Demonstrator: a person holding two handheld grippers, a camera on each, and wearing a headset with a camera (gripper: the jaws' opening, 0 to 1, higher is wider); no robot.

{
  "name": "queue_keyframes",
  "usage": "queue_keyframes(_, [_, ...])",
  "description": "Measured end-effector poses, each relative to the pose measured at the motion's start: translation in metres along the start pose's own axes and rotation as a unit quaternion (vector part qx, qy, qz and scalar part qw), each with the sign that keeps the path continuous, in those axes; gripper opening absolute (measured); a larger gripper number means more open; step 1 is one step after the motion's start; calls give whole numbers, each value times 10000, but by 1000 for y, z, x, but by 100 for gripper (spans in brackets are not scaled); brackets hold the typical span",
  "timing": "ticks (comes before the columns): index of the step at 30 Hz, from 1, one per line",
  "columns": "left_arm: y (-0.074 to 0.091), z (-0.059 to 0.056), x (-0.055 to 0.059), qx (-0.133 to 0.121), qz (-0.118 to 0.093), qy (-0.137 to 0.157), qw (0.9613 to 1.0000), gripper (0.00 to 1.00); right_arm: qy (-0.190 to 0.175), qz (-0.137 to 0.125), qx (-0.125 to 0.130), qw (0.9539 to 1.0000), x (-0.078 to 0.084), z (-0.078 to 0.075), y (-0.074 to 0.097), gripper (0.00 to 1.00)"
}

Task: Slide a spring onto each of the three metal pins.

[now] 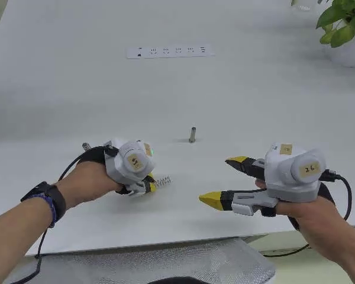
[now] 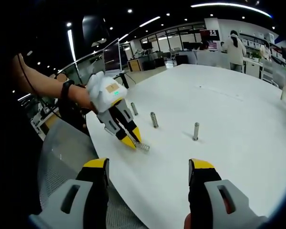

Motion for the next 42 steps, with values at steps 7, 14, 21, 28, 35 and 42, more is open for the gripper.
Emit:
queue_keyframes(7, [12,-3,3,-78,-76,-16,9999,2,76,39,-46,10000,0,1,-1,66])
queue_keyframes(14, [22,-11,4,-148,-126,-74,9998,2,179,54,-121,9998,-4,2,-5,64])
queue_keyframes(21, [30,-20,4,-187,-198,-162,9995,2,298,77,-232,9993,-9,6,-11,62])
queue_keyframes(28, [35,-30,4,-221,-238,-250,9992,2,399,108,-401,9983,-14,11,-19,59])
queue_keyframes(35, [42,-34,5,-274,-302,-303,9987,2,520,125,-665,9963,-20,19,-31,56])
queue_keyframes(42, [46,-38,6,-342,-304,-377,9982,2,609,151,-890,9941,-23,25,-41,51])
Point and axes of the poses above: the centre of the closed fingertips' face, and the gripper's own axes: y roughly backward along the fingers, z roughly to its left, x roughly out of its underside, the point moved 9 cm from there along y, roughly backward along the fingers, and after that the axes turned 6 degrees about x, right-handed, at the moved point
